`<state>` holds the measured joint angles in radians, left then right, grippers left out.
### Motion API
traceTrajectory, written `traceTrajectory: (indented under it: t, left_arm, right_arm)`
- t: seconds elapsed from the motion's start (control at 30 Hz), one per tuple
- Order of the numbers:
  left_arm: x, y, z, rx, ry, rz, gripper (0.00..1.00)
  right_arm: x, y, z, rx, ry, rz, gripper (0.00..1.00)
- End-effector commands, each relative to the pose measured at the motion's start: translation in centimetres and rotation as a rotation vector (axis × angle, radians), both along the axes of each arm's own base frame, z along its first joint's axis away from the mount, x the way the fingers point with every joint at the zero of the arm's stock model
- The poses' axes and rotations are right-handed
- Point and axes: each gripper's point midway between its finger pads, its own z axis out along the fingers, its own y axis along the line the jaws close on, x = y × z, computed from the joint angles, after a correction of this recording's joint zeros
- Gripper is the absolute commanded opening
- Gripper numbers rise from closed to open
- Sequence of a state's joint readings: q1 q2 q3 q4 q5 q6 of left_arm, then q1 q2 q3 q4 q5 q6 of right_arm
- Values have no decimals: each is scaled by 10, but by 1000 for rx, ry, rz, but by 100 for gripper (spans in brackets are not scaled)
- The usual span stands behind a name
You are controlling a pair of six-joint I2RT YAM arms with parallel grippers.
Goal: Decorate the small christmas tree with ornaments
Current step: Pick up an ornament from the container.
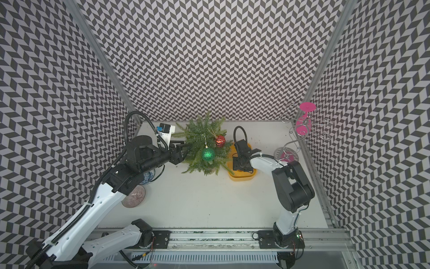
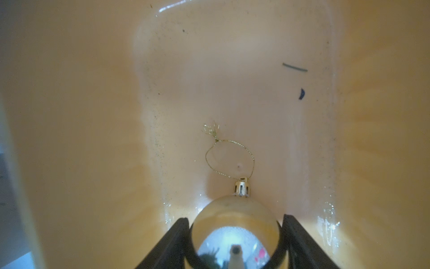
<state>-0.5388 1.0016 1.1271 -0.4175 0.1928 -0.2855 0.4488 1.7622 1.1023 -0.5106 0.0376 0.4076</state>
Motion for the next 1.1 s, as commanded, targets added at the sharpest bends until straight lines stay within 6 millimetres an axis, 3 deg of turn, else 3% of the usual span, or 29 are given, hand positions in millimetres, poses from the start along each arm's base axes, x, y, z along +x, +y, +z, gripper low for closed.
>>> traceTrajectory:
  t: [0.0, 0.17, 0.43, 0.73, 1.07]
  left_arm:
    - [1, 1, 21, -28, -54, -2, 56]
    - [2, 2, 23, -32, -59, 0, 56]
    - [3, 3, 30, -43, -78, 4, 56]
    - [6, 4, 48, -81, -116, 0, 56]
    - [12, 10, 67, -140, -142, -4, 56]
  right_arm:
    - [6, 2, 0, 2, -29, -3, 63]
    - [5, 3, 10, 20, -44, -1, 62]
    - [4, 1, 56, 112, -114, -13, 62]
    - [-1, -5, 131, 241, -224, -12, 62]
    - [-11, -7, 240, 352, -444, 30, 62]
